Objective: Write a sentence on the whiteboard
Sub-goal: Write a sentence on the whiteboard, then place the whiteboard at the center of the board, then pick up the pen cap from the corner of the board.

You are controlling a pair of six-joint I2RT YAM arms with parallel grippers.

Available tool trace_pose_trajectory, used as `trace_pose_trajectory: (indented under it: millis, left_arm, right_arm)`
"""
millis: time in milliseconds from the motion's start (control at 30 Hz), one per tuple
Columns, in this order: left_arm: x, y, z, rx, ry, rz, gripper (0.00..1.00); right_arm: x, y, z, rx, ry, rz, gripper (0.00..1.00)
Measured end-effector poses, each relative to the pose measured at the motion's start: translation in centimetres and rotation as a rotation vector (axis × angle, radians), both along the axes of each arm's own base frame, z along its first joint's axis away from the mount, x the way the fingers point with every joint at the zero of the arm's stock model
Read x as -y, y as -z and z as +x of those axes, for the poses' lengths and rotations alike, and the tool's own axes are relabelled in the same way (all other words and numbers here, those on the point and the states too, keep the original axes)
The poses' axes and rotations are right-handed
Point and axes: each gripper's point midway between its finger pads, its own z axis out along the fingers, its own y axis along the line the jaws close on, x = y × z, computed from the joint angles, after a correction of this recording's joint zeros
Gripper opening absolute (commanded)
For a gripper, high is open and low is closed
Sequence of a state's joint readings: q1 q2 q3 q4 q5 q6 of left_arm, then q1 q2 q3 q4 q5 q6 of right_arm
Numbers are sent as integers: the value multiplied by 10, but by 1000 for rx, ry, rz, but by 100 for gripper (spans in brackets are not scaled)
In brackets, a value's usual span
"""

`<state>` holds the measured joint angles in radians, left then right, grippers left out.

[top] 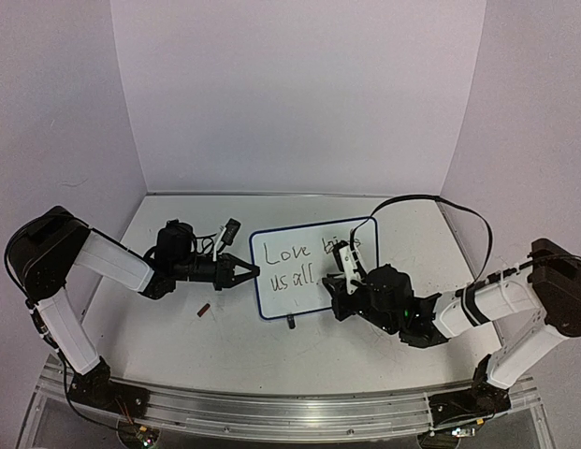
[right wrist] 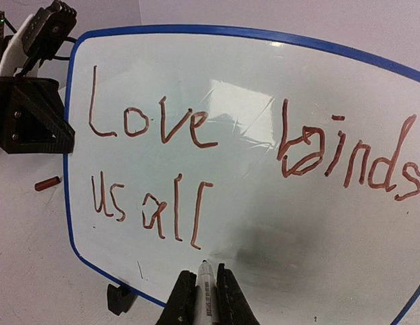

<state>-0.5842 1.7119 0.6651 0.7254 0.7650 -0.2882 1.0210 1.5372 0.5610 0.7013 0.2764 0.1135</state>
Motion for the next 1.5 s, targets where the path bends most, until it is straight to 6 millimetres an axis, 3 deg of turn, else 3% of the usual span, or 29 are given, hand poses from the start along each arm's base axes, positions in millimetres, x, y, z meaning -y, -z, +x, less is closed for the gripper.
trace_pose_trajectory:
  millis: [233,800,867,900,967,1000,1033,1067,1100,1167,1233,1333,1500]
  left_arm:
    - [0,0,0,0,0,0,0]
    - [0,-1,1,3,-6,0,1]
    - [0,-1,1,3,-5,0,7]
    - [-1,-1,1,3,-6,0,15]
    - [-1,0,1,4,-8,2,27]
    - [-1,0,1,7,-10,3,35]
    - [-3,0,1,4,-23,7,38]
    - [-4,-1,1,12,-29,8,58]
    - [-6,-4,2,9,-41,6,68]
    - [-9,-15,3,29,-64,-2,73]
    - [-12,-28,5,55,-86,-11,77]
    - [-20,-52,7,94,-137,-23,77]
    - [-43,-76,5,77,-271,-35,71]
  right_arm:
    - [4,6,5,-2,26,-18,0]
    - [0,0,15,18,57,-7,0]
    - [0,-3,13,15,48,-7,0]
    - [0,-6,11,11,37,-1,0]
    - [4,-28,0,14,0,48,0]
    - [7,-42,-5,21,-18,79,0]
    - [15,-77,-14,57,-36,155,0]
    - [19,-95,-17,81,-38,196,0]
    - [28,-117,-22,111,-35,241,0]
    - [51,-140,-29,151,0,290,0]
    - [70,-144,-29,162,46,291,0]
    - [93,-133,-24,153,124,247,0]
    - [99,-123,-23,138,146,196,0]
